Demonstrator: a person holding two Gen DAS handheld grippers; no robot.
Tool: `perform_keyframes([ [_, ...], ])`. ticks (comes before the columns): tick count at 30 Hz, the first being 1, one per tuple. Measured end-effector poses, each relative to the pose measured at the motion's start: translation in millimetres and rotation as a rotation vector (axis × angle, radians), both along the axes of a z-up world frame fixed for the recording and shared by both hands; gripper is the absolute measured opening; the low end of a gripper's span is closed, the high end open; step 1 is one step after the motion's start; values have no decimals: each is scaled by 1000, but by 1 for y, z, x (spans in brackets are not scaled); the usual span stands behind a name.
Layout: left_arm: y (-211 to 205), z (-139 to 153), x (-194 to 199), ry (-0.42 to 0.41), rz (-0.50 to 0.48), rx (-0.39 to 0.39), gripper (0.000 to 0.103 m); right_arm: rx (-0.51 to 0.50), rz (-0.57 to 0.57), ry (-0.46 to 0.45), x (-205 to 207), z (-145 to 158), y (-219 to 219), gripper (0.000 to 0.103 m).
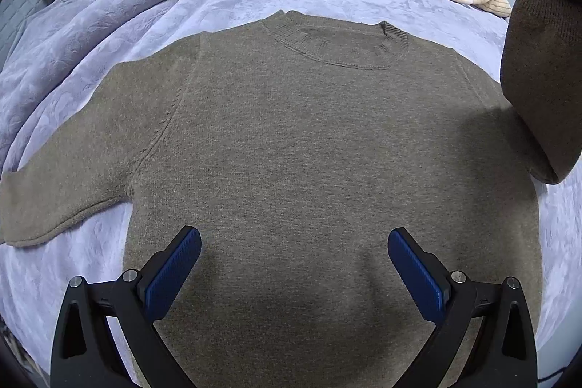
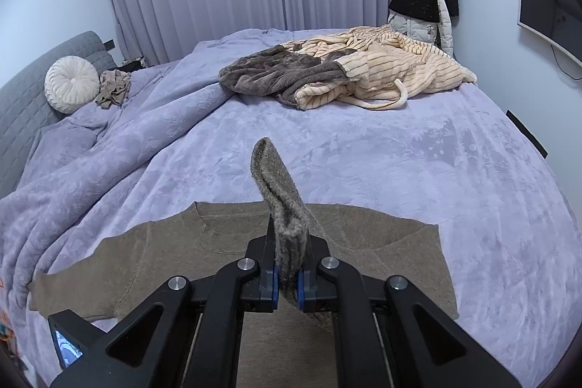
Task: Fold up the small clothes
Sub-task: 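Carry the sleeve across the sweater body and lay it down with the right gripper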
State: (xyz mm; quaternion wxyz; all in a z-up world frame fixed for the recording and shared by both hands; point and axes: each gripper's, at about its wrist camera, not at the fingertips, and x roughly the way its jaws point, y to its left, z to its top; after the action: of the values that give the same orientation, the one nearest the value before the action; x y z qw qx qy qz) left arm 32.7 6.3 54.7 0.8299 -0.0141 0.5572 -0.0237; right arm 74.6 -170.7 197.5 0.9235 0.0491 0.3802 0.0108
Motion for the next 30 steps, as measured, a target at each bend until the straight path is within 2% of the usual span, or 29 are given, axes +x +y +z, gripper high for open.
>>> perform_keyframes([
  [10, 21, -5, -3, 15, 24, -7, 103, 19, 39, 39, 8, -19, 30, 7],
  [23, 52, 3, -9, 2, 77, -9, 103, 42, 150, 47, 16, -23, 94, 7],
  [30, 67, -3, -12, 18, 120, -15, 103, 42, 211, 102, 23, -45, 126, 7],
])
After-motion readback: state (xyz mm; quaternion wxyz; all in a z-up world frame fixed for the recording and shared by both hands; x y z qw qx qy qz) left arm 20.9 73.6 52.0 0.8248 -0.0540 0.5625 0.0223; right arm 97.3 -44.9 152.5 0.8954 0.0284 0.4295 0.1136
